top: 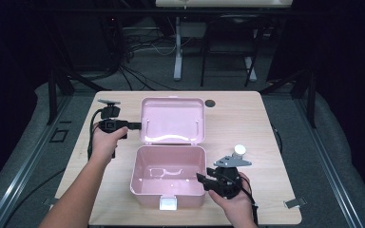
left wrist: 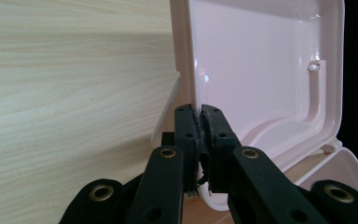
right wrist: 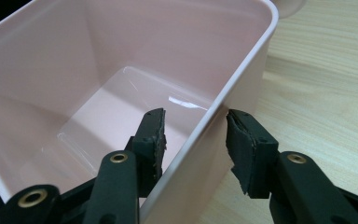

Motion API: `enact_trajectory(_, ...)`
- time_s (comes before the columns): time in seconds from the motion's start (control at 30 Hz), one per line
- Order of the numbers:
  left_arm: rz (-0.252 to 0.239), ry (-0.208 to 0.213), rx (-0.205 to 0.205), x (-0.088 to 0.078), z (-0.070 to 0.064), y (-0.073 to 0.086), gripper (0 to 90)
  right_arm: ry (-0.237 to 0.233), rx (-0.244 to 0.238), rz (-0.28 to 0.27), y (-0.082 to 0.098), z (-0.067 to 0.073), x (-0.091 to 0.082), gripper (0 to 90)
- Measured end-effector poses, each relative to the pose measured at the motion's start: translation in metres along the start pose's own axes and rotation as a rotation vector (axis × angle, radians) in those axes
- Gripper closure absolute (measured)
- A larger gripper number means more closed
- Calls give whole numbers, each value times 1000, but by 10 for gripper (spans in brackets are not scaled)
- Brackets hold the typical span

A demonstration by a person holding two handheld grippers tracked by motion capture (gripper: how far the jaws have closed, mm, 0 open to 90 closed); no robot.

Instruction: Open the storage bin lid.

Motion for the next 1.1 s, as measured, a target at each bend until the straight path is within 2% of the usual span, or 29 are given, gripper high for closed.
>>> enact_trajectory(0.4, 28, -4, -23, 4, 4, 0, 851, -1, -1, 4, 0, 0, 0, 575)
enact_trajectory(0.57, 41, -21, -9, 6, 5, 0, 871, -1, 1, 5, 0, 0, 0, 575)
enact_trajectory(0.6, 47, -37, 4, 7, 5, 0, 871, -1, 1, 5, 0, 0, 0, 575)
enact_trajectory(0.63, 43, -29, 8, 6, 5, 1, 900, 0, 0, 8, 0, 0, 0, 575)
enact_trajectory(0.67, 43, -2, -6, 6, 6, 1, 900, -1, 0, 4, 0, 0, 0, 575)
enact_trajectory(0.7, 40, 3, -7, 7, 6, 1, 900, 2, 2, 1, 0, 0, 0, 578)
enact_trajectory(0.8, 46, -24, 6, 8, 5, 2, 900, 0, 0, 3, 0, 0, 0, 582)
enact_trajectory(1.1, 31, -27, -5, 5, 10, 5, 900, -3, -3, 7, 0, 1, -2, 581)
Point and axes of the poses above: each handheld gripper's, and its own axes: x roughly forward along the jaws, y roughly out of its underside, z roughly to its left, the point moved 1 cm from there along x, roughly forward along the jaws, and after that the axes turned 1 degree about -y, right-handed, at the moved point
